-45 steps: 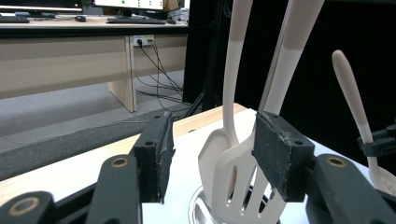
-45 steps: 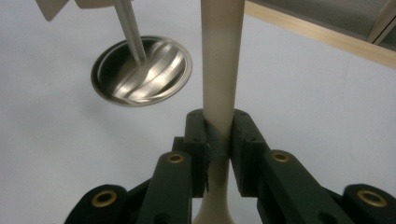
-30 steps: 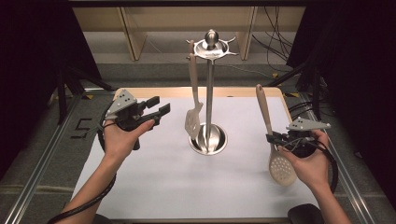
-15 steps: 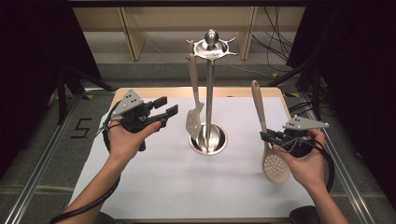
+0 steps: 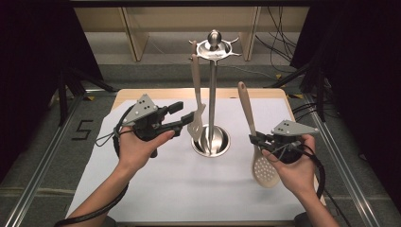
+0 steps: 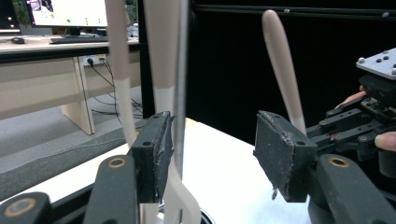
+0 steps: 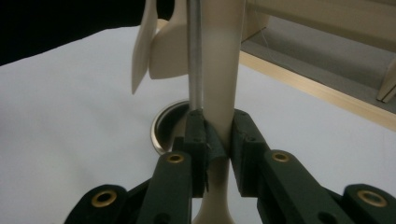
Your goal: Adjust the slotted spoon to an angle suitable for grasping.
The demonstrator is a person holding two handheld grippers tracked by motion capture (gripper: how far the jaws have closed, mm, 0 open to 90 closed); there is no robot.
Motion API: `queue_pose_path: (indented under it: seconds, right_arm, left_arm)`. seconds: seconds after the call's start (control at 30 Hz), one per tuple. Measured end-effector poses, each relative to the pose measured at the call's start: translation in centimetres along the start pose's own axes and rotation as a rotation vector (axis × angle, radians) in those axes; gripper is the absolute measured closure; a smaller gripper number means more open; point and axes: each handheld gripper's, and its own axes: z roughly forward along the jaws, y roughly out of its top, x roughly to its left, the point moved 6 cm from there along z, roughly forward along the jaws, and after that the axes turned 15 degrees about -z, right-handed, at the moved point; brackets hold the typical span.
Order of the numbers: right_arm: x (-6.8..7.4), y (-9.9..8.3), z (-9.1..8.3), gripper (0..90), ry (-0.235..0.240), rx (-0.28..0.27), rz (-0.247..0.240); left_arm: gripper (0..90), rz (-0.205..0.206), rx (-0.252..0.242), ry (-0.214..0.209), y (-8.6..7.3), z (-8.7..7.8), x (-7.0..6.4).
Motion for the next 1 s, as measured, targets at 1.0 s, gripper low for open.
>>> queue_pose_path:
  seconds: [1.0]
  right_arm:
    - [2.9,2.7,0.9,79.0,0.053,-0.049,-0.088]
  left_arm:
    - [47.8,-0.024,0.079,-0.132,0.1,6.3,-5.8]
